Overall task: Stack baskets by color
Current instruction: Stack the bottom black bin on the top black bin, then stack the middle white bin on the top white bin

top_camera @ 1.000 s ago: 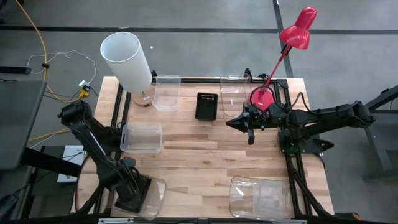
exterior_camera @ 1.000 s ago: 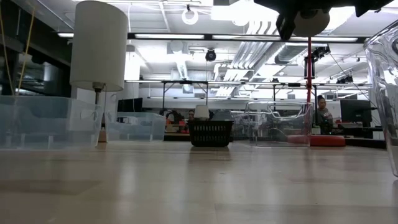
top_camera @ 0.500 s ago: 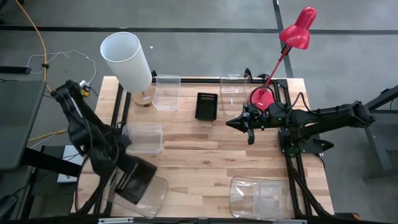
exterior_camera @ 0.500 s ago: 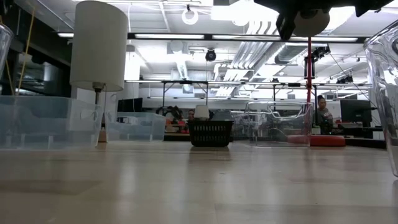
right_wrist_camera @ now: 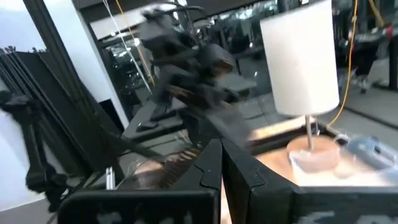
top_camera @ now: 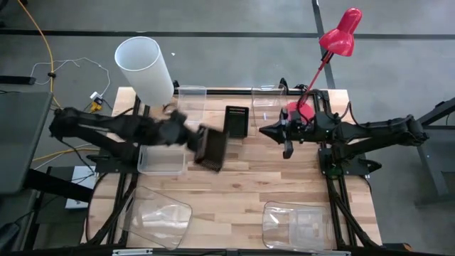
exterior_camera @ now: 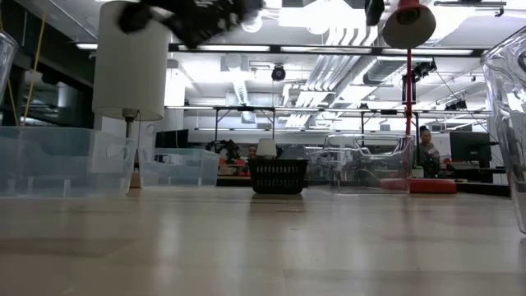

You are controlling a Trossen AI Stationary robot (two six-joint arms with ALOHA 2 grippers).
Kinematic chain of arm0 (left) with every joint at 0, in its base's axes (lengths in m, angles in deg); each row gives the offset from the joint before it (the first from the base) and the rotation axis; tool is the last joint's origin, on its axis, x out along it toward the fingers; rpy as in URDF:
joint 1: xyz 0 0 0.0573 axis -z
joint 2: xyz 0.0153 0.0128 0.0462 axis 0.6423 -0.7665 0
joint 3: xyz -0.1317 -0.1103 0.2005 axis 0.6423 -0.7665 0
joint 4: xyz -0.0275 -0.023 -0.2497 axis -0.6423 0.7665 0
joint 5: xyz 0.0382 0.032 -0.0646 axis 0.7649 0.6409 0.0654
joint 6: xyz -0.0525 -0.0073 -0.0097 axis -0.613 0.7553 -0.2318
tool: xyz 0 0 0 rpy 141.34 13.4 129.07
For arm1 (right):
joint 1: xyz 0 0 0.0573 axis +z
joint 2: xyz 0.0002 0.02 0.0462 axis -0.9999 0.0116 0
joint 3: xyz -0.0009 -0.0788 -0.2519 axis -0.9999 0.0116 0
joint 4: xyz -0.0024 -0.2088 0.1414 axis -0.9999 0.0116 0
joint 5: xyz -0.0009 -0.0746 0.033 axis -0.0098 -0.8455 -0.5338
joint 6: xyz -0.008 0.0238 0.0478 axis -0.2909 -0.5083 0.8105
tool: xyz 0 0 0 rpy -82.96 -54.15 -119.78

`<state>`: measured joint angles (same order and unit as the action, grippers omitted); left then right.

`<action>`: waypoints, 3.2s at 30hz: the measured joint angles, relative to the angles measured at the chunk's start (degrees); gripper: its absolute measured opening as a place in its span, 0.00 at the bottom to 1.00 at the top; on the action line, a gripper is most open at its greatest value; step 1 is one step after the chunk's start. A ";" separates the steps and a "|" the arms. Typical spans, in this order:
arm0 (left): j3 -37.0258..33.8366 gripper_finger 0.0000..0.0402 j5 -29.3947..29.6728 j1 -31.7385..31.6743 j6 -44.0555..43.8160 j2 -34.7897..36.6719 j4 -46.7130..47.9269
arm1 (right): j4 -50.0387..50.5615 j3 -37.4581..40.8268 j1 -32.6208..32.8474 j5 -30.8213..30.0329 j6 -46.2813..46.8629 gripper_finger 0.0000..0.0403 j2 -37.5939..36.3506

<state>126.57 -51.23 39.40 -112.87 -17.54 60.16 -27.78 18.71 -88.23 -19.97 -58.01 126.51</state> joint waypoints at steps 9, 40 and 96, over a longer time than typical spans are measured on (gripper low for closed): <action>0.02 0.00 -8.11 -16.65 8.69 -16.77 -21.61 | -0.09 -3.49 0.00 -3.86 -3.24 0.00 -0.02; -0.02 0.00 -9.72 -23.73 12.78 -29.16 -22.70 | 2.24 -3.36 0.06 -5.38 -2.04 0.00 0.13; -13.19 0.01 -15.19 1.89 33.94 10.46 -26.96 | 2.64 -3.32 0.04 -6.04 0.83 0.00 0.13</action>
<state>113.38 -66.41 41.29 -78.93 -7.09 33.20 -25.14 15.39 -88.19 -26.01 -57.18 126.64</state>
